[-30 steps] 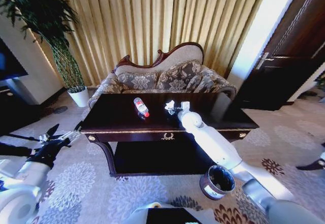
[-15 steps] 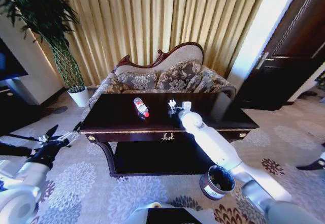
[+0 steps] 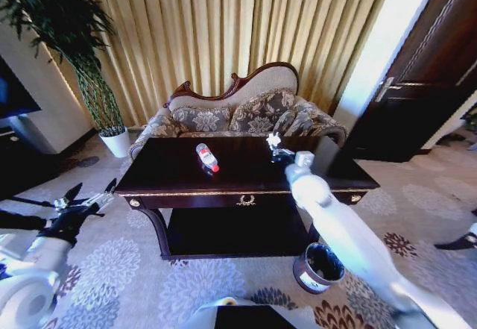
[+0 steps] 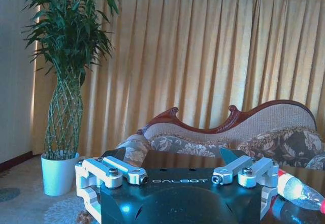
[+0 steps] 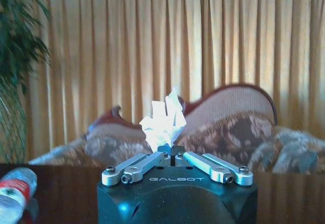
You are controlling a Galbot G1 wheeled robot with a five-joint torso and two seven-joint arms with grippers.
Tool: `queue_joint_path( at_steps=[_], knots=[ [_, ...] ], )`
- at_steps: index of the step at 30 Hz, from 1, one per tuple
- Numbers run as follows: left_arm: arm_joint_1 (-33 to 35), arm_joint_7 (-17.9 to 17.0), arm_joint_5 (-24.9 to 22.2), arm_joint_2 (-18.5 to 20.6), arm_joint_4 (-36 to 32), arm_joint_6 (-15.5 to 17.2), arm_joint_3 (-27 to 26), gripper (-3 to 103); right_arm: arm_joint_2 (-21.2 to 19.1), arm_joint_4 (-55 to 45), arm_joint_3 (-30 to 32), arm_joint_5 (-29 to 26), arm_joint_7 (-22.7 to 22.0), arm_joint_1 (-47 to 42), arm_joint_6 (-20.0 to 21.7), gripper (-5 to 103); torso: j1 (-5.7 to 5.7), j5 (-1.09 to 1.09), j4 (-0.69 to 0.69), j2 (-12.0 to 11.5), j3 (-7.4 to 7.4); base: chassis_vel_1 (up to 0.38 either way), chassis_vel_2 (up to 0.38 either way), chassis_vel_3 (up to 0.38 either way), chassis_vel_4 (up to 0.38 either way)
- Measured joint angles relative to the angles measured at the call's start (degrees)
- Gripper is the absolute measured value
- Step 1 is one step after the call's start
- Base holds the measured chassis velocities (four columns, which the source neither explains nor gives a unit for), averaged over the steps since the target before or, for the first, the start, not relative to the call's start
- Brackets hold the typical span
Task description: Move to the front of the table and place the trash on the table into the trash bin.
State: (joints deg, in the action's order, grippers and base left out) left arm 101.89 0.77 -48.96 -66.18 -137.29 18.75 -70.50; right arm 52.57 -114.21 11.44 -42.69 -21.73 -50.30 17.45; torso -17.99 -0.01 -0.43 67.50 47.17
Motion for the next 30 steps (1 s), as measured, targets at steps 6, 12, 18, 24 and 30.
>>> queue_joint_path(
  at_steps=[6, 12, 18, 24, 30],
  knots=[
    [-0.5, 0.1, -1.7, 1.8, 0.6, 0.0, -0.3, 100, 0.1, -2.3, 2.7, 2.5, 1.5, -6.1, -2.8, 0, 0.0, 0.01, 0.0, 0.0, 0.0, 0.0, 0.0, 0.0, 0.0],
    [-1.3, 0.2, -4.5, 5.5, 1.4, 0.2, -0.8, 100, 1.0, -1.0, 7.1, 6.9, 5.4, -15.2, -4.8, 0, 0.0, 0.02, -0.01, 0.0, 0.0, 0.0, 0.0, 0.0, 0.0],
    [-3.1, 1.0, -5.5, 9.1, 3.8, 0.2, -0.1, 100, 0.6, -2.3, 11.0, 6.3, 6.4, -18.9, -5.1, 0, 0.0, -0.01, -0.01, 0.0, 0.0, 0.0, 0.0, 0.0, 0.0],
    [-4.3, 1.0, -6.1, 11.3, 5.2, 1.1, 0.5, 100, 0.1, -4.1, 12.6, 5.3, 6.4, -19.4, -5.0, 0, -0.01, 0.0, -0.01, 0.0, 0.01, 0.0, 0.0, 0.0, 0.0],
    [-4.3, 1.1, -6.2, 12.3, 6.6, 1.2, 0.3, 100, -0.1, -6.0, 12.8, 4.9, 6.1, -19.5, -4.2, 0, -0.02, 0.0, 0.0, 0.0, 0.01, 0.0, 0.0, 0.0, 0.0]
  ],
)
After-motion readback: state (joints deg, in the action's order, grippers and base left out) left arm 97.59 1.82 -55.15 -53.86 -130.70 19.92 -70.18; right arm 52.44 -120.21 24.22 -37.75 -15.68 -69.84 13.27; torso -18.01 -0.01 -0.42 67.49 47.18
